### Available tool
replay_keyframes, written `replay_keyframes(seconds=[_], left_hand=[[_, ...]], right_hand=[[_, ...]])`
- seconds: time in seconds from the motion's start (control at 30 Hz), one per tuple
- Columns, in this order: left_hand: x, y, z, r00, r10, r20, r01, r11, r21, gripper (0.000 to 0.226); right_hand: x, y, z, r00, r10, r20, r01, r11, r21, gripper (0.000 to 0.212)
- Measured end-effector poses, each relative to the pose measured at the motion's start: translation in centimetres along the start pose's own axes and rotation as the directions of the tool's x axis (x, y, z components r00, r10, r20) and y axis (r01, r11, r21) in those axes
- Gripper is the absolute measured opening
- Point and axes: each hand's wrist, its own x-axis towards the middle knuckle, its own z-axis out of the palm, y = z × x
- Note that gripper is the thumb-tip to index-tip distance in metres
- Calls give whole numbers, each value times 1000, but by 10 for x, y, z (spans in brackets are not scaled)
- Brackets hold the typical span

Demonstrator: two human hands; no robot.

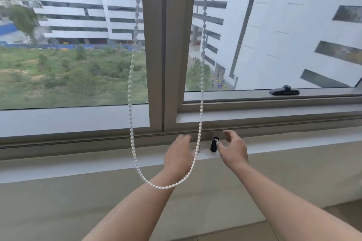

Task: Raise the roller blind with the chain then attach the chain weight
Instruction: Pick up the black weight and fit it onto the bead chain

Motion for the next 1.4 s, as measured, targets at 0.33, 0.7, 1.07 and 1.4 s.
replay_keyframes(seconds=[0.33, 0.7, 1.07, 1.4], left_hand=[[23, 2, 47, 998, -67, -18, 68, 995, 68, 31], [34, 2, 76, 995, -6, -95, 28, 975, 223, 18], [12, 3, 69, 963, -32, -268, -27, 976, -214, 19], [-13, -13, -31, 876, -270, -400, 4, 834, -552, 31]], right_hand=[[30, 15, 3, 996, -82, 39, 83, 996, -19, 43], [24, 22, 8, 977, -173, 124, 173, 985, 13, 33], [23, 28, 12, 973, -79, 218, 67, 996, 58, 20], [-5, -14, 6, 960, -26, 279, -78, 931, 356, 27]])
